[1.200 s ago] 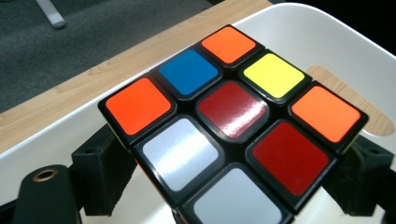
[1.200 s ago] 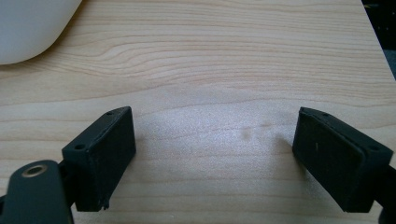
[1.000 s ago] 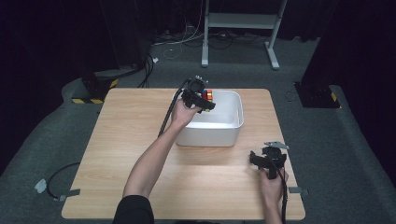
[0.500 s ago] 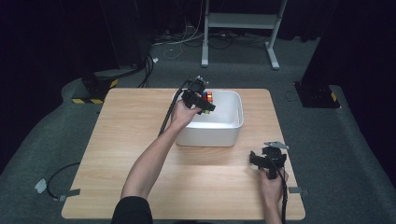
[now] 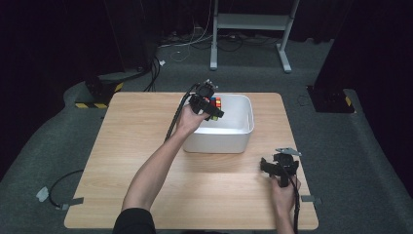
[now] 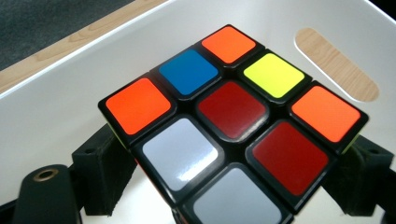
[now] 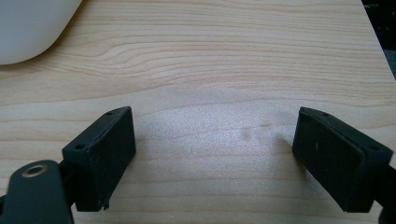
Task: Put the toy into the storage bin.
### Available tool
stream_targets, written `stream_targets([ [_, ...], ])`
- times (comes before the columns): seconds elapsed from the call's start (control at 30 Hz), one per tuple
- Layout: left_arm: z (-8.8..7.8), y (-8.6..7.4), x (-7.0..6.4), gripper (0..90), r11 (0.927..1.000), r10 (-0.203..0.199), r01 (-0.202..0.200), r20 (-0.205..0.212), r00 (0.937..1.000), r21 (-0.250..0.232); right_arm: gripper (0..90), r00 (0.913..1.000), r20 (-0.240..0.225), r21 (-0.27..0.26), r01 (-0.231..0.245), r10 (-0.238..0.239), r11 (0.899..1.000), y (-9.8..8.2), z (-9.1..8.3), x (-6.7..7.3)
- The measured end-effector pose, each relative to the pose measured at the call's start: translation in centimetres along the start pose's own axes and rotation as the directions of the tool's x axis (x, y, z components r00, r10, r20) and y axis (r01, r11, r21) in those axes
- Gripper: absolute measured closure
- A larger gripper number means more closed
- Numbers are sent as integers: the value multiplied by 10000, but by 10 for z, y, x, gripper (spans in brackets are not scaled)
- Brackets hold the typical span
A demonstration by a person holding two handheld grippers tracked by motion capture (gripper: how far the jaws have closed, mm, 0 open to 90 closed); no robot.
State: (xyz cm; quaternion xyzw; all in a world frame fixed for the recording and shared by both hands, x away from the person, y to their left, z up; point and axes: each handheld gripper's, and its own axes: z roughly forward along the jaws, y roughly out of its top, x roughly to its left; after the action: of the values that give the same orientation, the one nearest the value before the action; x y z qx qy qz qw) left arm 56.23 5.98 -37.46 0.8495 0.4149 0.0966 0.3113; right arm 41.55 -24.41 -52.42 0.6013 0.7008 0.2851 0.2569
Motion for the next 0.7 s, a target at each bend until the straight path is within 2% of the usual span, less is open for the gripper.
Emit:
stream_targets([
  [0.2,-6,-7,-5,152,9999,55,-52,283,9996,-104,129,10000,6,-3,-1,1,10000,0,0,0],
  [0.43,-10,-13,-4,152,9999,32,-28,296,9996,-117,130,10000,-9,-2,32,-32,10000,0,0,0],
  [0.53,-13,-14,-7,152,9998,167,-165,230,9996,-81,130,10000,-10,-2,31,-31,10000,0,0,0],
  [0.7,-19,-15,-9,152,9996,131,-126,184,9997,-264,130,10000,-9,-4,38,-38,10000,0,0,0],
])
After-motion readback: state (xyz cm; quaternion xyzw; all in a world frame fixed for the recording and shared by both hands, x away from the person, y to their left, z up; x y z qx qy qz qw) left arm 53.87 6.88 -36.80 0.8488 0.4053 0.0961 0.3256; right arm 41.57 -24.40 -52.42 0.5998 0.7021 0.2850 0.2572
